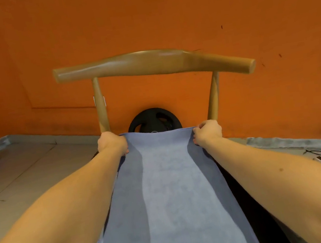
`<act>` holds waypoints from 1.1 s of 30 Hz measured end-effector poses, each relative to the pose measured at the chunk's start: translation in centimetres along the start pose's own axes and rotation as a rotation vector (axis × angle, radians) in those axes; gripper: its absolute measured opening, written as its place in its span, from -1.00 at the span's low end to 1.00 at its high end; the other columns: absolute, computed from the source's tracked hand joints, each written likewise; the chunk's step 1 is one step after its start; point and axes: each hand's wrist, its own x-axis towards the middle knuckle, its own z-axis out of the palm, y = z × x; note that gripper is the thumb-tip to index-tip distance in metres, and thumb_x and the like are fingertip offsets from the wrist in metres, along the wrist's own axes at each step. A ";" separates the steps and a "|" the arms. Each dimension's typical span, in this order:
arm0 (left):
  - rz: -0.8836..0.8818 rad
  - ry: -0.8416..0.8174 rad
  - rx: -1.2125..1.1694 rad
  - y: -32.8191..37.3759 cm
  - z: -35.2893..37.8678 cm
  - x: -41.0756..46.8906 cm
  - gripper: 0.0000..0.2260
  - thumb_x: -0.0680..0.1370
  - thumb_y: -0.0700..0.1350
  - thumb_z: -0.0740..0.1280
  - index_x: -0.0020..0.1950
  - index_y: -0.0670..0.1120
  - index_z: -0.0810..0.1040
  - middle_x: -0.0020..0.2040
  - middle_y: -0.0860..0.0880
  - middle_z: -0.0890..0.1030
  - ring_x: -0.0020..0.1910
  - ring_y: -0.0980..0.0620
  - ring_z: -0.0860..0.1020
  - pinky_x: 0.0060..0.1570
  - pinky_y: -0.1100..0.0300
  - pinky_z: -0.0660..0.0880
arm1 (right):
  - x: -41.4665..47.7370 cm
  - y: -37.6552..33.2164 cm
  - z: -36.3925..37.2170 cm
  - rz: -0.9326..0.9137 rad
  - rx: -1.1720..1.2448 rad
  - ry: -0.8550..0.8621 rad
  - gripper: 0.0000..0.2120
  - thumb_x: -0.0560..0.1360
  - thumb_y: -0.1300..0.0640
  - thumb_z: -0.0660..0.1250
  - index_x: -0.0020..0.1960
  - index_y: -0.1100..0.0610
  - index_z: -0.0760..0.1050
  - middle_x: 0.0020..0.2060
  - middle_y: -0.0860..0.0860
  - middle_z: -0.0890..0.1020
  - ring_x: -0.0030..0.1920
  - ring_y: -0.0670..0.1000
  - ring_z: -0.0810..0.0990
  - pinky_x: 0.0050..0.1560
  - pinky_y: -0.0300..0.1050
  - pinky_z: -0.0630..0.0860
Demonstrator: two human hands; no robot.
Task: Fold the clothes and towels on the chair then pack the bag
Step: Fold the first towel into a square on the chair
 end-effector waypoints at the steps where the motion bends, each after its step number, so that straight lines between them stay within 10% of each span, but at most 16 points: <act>1: 0.039 0.009 0.017 0.5 -0.2 -1.6 -0.62 0.36 -0.21 0.50 0.16 -0.24 0.60 0.09 -0.28 0.66 0.00 -0.34 0.66 -0.02 -0.24 0.65 | -0.1 0.1 0.1 -0.013 -0.030 -0.030 -0.94 0.56 0.19 0.39 0.00 0.16 0.62 -0.04 0.16 0.69 -0.05 0.22 0.68 0.01 0.06 0.67; 5: 0.261 -0.149 0.171 1.6 -1.0 -7.6 -0.53 0.62 -0.23 0.33 0.54 -0.17 0.37 0.42 -0.16 0.49 0.38 -0.21 0.47 0.37 0.00 0.42 | -1.4 0.0 -0.5 -0.114 -0.059 -0.225 -0.43 0.58 0.26 0.34 0.56 0.17 0.31 0.21 0.17 0.61 0.08 0.17 0.62 0.01 -0.04 0.59; 8: 0.381 -0.203 0.199 0.5 -2.9 -10.5 -0.59 0.64 -0.23 0.31 0.49 -0.14 0.42 0.38 -0.10 0.53 0.34 -0.09 0.49 0.33 0.08 0.42 | -4.1 -0.5 -1.9 -0.200 -0.021 -0.213 -0.61 0.61 0.31 0.33 0.43 0.21 0.48 0.28 0.11 0.59 0.25 0.11 0.57 0.14 -0.12 0.51; 13: 0.475 -0.223 0.336 -2.8 -8.4 -19.2 -0.79 0.63 -0.12 0.35 0.26 -0.06 0.60 0.04 0.01 0.64 0.03 0.03 0.59 0.08 0.16 0.50 | -12.3 0.1 -6.5 -0.215 0.073 -0.255 -0.80 0.59 0.32 0.32 -0.02 0.04 0.60 -0.05 0.07 0.69 -0.07 0.08 0.66 -0.09 -0.03 0.63; 17: 0.466 -0.142 0.371 -6.8 -12.8 -27.1 -0.92 0.62 -0.01 0.37 0.04 0.00 0.58 -0.21 0.01 0.63 -0.24 0.04 0.59 -0.24 0.18 0.46 | -21.1 2.7 -11.1 -0.220 0.083 -0.222 -0.90 0.62 0.21 0.35 0.06 0.04 0.59 -0.12 0.03 0.69 -0.18 -0.01 0.70 -0.17 -0.12 0.66; 23: 0.269 -0.090 0.390 -13.0 -16.4 -33.4 -0.68 0.62 0.08 0.36 -0.20 -0.12 0.61 -0.33 -0.09 0.65 -0.33 -0.08 0.64 -0.14 -0.06 0.65 | -32.6 9.6 -15.4 -0.146 -0.008 -0.124 -0.91 0.62 0.11 0.36 -0.06 -0.03 0.54 -0.21 -0.05 0.63 -0.17 -0.02 0.65 -0.13 -0.19 0.62; 30: -0.011 -0.428 0.385 -17.7 -16.0 -34.7 -0.52 0.58 0.11 0.43 0.39 -0.14 0.51 0.28 -0.08 0.58 0.14 -0.12 0.57 0.04 0.02 0.55 | -35.5 15.3 -15.6 0.120 -0.180 -0.351 -0.87 0.57 0.13 0.42 0.06 0.14 0.50 -0.09 0.06 0.60 -0.06 0.08 0.59 -0.08 0.00 0.58; 33: -0.020 -0.532 0.359 -19.0 -14.8 -34.6 -0.68 0.56 0.05 0.47 0.24 -0.06 0.58 0.28 -0.06 0.58 0.23 -0.10 0.53 0.29 -0.07 0.52 | -35.5 16.1 -14.6 0.172 -0.047 -0.439 -0.72 0.55 0.17 0.46 0.23 0.14 0.55 0.06 0.07 0.64 0.10 0.13 0.61 -0.01 -0.01 0.57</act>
